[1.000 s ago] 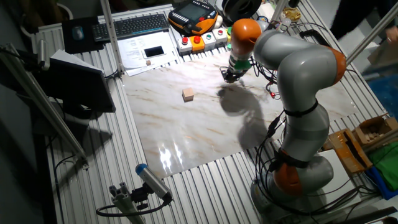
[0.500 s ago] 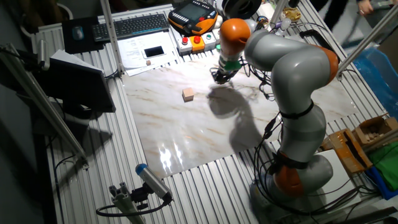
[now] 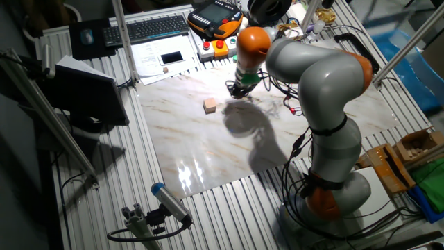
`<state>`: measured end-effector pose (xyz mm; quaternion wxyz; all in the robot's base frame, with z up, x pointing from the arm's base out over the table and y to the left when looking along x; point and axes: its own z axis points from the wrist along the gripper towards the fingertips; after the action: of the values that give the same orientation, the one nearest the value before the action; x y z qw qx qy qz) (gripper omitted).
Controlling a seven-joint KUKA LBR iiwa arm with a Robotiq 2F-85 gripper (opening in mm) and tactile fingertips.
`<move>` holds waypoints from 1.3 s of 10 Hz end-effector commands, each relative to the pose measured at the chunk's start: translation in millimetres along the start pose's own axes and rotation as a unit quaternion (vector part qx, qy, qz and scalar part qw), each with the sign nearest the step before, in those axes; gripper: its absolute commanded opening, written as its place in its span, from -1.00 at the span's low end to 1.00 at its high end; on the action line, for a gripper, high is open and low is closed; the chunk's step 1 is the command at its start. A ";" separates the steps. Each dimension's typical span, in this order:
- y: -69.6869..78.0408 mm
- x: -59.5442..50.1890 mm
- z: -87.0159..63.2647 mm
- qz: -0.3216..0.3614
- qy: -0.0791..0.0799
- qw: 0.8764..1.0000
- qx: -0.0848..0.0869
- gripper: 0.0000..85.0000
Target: Pick up the small block on the left and move it to the right
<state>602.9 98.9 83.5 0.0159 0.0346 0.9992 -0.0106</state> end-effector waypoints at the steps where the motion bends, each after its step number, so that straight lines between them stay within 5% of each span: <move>1: 5.8 0.3 -0.1 -0.005 -0.001 1.000 0.001 -0.98; 5: 5.8 0.3 -0.1 -0.021 -0.008 1.000 -0.002 -0.98; 8: 5.8 0.3 -0.1 -0.002 -0.004 0.999 0.036 -0.98; 10: 5.8 0.3 -0.1 0.002 0.001 1.000 0.005 -0.98; 13: 28.1 1.2 0.4 -0.010 -0.008 1.000 -0.013 -0.98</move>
<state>603.7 127.4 82.3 0.0239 0.0246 0.9994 0.0028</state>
